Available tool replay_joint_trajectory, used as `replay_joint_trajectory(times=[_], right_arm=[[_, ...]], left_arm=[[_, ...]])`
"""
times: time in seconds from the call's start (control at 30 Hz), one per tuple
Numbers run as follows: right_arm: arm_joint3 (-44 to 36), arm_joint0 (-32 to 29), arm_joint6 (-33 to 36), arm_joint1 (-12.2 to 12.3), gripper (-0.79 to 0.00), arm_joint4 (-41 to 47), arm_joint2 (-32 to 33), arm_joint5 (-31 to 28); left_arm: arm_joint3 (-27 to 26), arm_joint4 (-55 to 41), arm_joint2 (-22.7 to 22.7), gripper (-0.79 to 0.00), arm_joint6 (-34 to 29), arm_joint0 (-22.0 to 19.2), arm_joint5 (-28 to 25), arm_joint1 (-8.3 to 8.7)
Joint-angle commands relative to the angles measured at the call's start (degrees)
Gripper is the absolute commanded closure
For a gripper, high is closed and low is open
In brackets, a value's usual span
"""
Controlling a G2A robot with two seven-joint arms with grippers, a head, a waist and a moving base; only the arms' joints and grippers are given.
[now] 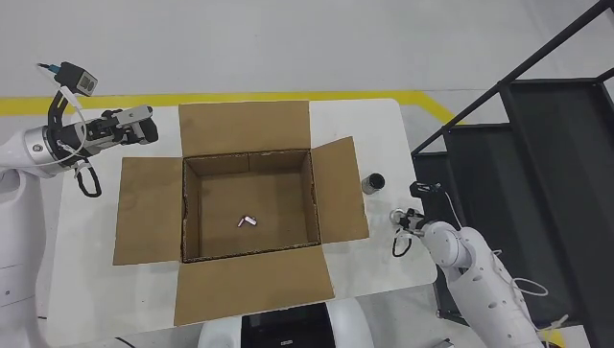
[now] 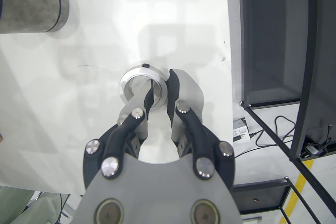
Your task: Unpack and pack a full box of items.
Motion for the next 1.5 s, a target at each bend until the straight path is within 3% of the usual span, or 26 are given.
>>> replay_joint_trajectory(times=[0.0, 0.27, 0.63, 0.83, 1.1, 1.3, 1.47], right_arm=[[-0.1, 0.17, -0.07, -0.01, 0.0, 0.11, -0.04, -0.33], [-4.51, -1.42, -0.42, 0.2, 0.0, 1.81, 1.37, -3.74], [-24.58, -9.01, -4.02, 1.02, 0.0, 9.95, 11.18, -12.78], [-33.27, -10.38, -5.6, 1.09, 0.0, 14.21, 12.22, -18.4], [-37.15, -5.57, -5.17, 1.06, 0.0, 13.81, 4.73, -24.84], [-33.31, 4.44, -0.48, 0.82, 0.0, 1.04, -7.42, -28.39], [-27.76, 11.49, 3.15, -0.13, 0.0, -7.98, -17.56, -25.46]], left_arm=[[0.0, 0.0, 0.0, -0.785, 0.0, 0.0, 0.0, 0.0], [0.0, 0.0, 0.0, -0.785, 0.0, 0.0, 0.0, 0.0], [0.0, 0.0, 0.0, -0.785, 0.0, 0.0, 0.0, 0.0], [0.0, 0.0, 0.0, -0.785, 0.0, 0.0, 0.0, 0.0], [0.0, 0.0, 0.0, -0.785, 0.0, 0.0, 0.0, 0.0], [0.0, 0.0, 0.0, -0.785, 0.0, 0.0, 0.0, 0.0], [0.0, 0.0, 0.0, -0.785, 0.0, 0.0, 0.0, 0.0]])
